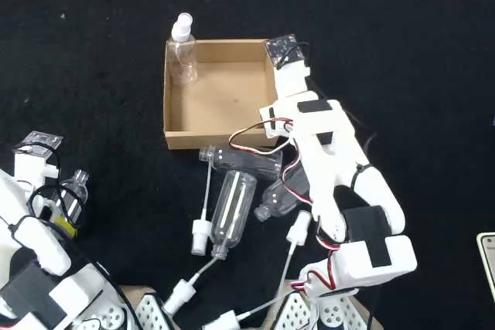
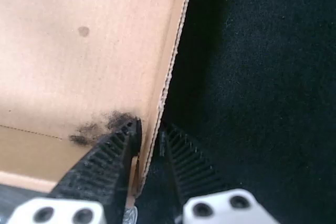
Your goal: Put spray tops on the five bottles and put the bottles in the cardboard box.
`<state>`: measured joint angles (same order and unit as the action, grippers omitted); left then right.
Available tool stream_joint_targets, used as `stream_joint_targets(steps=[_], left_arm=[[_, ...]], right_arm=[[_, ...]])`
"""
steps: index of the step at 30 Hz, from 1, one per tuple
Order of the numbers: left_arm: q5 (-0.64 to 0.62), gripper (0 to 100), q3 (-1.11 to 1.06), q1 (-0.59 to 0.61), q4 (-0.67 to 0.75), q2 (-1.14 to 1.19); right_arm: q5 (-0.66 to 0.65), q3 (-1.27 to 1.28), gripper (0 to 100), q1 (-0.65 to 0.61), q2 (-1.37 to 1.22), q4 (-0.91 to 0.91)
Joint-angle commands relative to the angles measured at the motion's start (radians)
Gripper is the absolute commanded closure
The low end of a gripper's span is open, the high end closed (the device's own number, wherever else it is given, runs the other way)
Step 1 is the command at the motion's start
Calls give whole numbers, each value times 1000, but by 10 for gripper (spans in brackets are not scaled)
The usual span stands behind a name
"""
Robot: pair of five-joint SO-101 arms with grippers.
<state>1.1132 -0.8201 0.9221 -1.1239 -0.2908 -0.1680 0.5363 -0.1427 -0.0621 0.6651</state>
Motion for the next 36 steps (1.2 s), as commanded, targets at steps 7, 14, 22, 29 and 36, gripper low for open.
stream_joint_targets(steps=[7,14,22,29,36], left_arm=[[0,760,41,7,3,-15],[41,706,134,-19,3,-14],[118,704,119,-104,14,-3],[155,707,104,-154,14,-3],[160,707,102,-150,14,-2]], right_arm=[[-5,-44,828,8,48,14],[-5,-59,815,5,56,17],[58,-47,815,-31,194,107],[83,12,815,-51,312,146],[86,104,815,-129,466,149]])
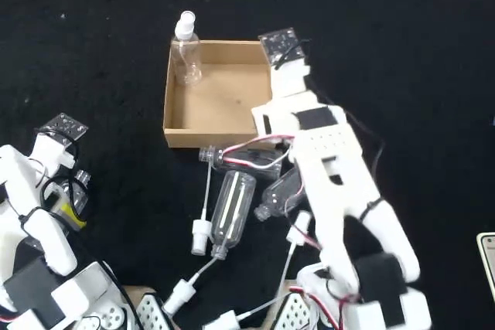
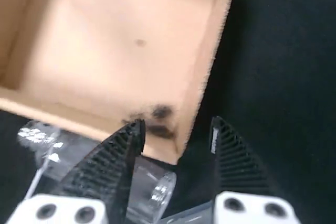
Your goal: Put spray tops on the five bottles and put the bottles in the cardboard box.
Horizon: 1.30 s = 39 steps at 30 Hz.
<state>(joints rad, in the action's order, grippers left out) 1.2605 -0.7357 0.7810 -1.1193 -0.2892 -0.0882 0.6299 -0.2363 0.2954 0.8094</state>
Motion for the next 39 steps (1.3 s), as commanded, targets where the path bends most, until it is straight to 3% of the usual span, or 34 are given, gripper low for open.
stream_joint_targets(steps=[1,6,11,16,21,24,26,29,33,39], left_arm=[[12,707,16,-8,9,-3],[14,707,16,-10,23,-2],[9,707,-45,-5,149,60],[5,708,-48,-4,149,81],[5,795,-45,-4,132,80],[5,868,-4,-8,49,80],[-2,866,48,-2,3,80],[-121,870,162,45,-14,80],[-434,870,288,111,-20,81],[-710,889,286,156,66,80]], right_arm=[[6,28,815,-41,134,5],[3,111,815,-101,240,3],[2,163,815,-178,305,5],[0,176,815,-212,312,2],[0,177,815,-245,312,6],[-2,180,815,-284,312,15],[-2,180,815,-327,312,37],[-38,180,815,-417,312,72],[-163,182,815,-526,311,138],[-296,182,815,-569,311,212]])
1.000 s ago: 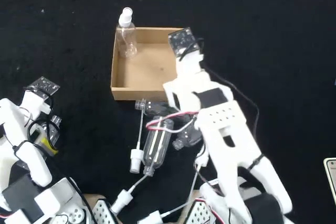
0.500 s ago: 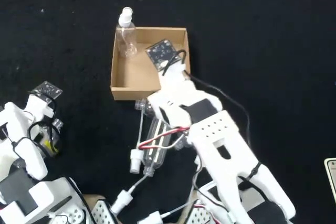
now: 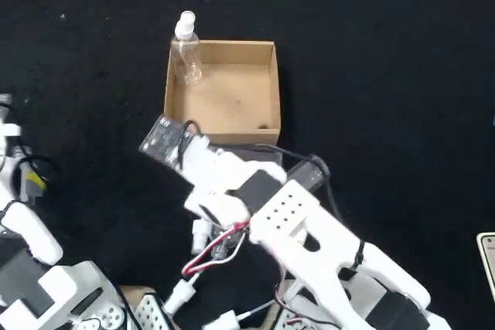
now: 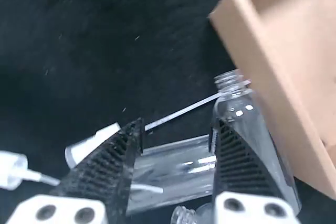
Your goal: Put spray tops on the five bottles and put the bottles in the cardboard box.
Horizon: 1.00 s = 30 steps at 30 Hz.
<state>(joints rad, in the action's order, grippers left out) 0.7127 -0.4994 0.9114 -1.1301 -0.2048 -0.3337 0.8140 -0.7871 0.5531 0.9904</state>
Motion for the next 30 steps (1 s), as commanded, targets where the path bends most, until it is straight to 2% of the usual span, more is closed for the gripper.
stream_joint_targets(steps=[1,5,13,17,21,27,30], left_arm=[[-221,909,38,39,117,-6],[-413,910,-71,73,272,-84],[-677,909,-199,-33,290,-344],[-858,912,-208,-116,327,-376],[-1022,970,-274,-137,397,-367],[-1057,961,-389,-27,494,-377],[-1059,961,-432,36,560,-381]], right_arm=[[-69,-2,815,-18,53,44],[-170,-2,815,-18,54,112],[-450,22,815,-34,61,327],[-502,93,812,-35,62,295],[-508,151,812,-55,62,195],[-557,186,812,-207,54,130],[-569,185,812,-233,59,132]])
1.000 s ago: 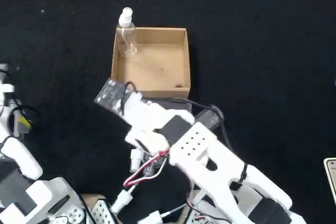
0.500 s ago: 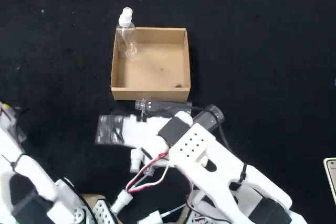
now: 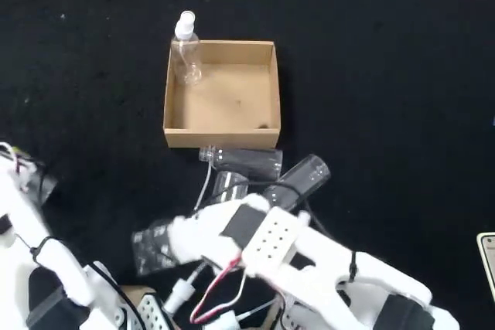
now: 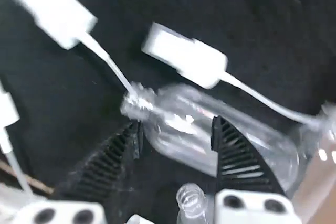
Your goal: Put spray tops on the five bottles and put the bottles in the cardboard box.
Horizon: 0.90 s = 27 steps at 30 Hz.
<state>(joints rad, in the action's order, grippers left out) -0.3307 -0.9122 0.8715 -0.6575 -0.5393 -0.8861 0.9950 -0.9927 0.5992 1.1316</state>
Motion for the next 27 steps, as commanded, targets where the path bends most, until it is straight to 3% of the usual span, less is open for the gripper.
stream_joint_targets(steps=[1,10,21,27], left_arm=[[-15,961,-25,88,95,-46],[-17,961,-24,119,92,-48],[-17,961,-24,156,91,-41],[-17,961,-25,156,91,-41]], right_arm=[[-17,-7,812,-28,15,-8],[-17,-217,811,-23,7,100],[-11,-225,793,3,-191,-121],[-18,-266,748,26,-346,-140]])
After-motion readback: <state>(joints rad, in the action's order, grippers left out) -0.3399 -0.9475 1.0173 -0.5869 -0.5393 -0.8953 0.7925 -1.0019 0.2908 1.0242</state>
